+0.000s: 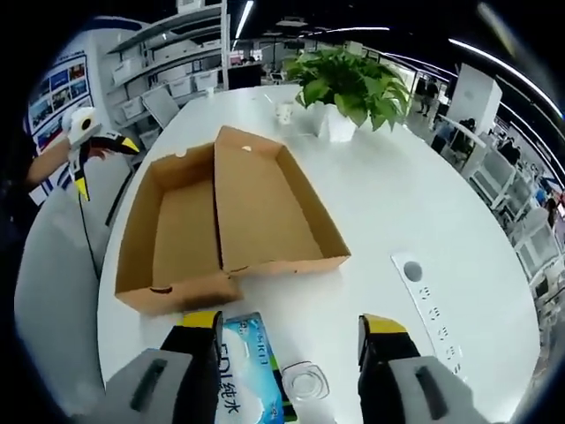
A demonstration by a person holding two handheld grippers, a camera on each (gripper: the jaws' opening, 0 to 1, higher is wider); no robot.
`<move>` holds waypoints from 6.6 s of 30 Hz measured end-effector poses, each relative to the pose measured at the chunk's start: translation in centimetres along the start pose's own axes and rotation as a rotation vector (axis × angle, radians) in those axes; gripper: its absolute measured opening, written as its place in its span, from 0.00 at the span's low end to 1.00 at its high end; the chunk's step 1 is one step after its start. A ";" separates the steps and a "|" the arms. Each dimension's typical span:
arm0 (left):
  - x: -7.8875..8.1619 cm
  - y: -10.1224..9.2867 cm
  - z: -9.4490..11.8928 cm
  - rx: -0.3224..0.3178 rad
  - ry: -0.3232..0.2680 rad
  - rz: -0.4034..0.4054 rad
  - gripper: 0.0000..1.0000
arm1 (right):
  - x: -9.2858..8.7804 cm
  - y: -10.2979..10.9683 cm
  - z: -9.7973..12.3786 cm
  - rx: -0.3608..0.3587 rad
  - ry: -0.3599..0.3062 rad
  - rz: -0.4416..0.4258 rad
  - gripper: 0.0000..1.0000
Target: Operate the shoe box by opening the lid, removing the specified soft item, and placing it in the target area until the item is outside and the box remains undamaged.
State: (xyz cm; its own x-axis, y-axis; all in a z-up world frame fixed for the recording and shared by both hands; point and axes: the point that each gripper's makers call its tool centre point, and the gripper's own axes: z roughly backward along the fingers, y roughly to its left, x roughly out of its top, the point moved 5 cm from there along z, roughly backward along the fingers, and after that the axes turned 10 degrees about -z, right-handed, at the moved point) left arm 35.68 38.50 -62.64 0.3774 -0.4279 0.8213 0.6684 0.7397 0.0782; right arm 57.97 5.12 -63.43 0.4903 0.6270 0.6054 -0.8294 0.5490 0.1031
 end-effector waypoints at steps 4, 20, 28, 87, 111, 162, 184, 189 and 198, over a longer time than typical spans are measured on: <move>-0.2 0.9 -0.1 0.031 0.008 0.018 0.79 | 0.3 0.1 0.0 -0.009 -0.015 -0.015 0.61; -1.8 3.2 -0.6 0.116 0.060 0.098 0.61 | 2.3 0.9 -0.9 -0.011 -0.108 -0.161 0.63; -2.4 4.5 -0.6 0.173 0.078 0.146 0.54 | 2.7 1.1 -1.7 -0.013 -0.138 -0.206 0.60; -5.3 8.2 -3.0 0.337 0.079 0.520 0.05 | 3.8 -0.2 -7.0 -0.193 -0.274 -0.788 0.31; -5.2 8.2 -3.2 0.343 0.080 0.551 0.04 | 2.8 -0.6 -8.7 -0.273 -0.168 -0.775 0.09; -5.2 8.3 -3.3 0.331 0.093 0.550 0.04 | 3.8 -0.2 -6.0 -0.305 -0.225 -0.705 0.00; -5.4 8.4 -3.1 0.329 0.098 0.551 0.04 | 4.3 0.2 -4.8 -0.302 -0.277 -0.692 0.00; -5.3 8.3 -3.1 0.330 0.099 0.549 0.04 | 4.4 0.5 -4.5 -0.303 -0.284 -0.691 0.00; -5.3 8.3 -3.0 0.330 0.101 0.550 0.04 | 4.5 1.0 -3.8 -0.300 -0.299 -0.679 0.00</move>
State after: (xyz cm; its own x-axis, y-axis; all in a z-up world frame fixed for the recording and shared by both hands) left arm 41.17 45.35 -68.08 0.6777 0.0237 0.7350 0.1342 0.9787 -0.1553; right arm 60.38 10.58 -63.58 0.7347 -0.0489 0.6766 -0.2472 0.9095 0.3341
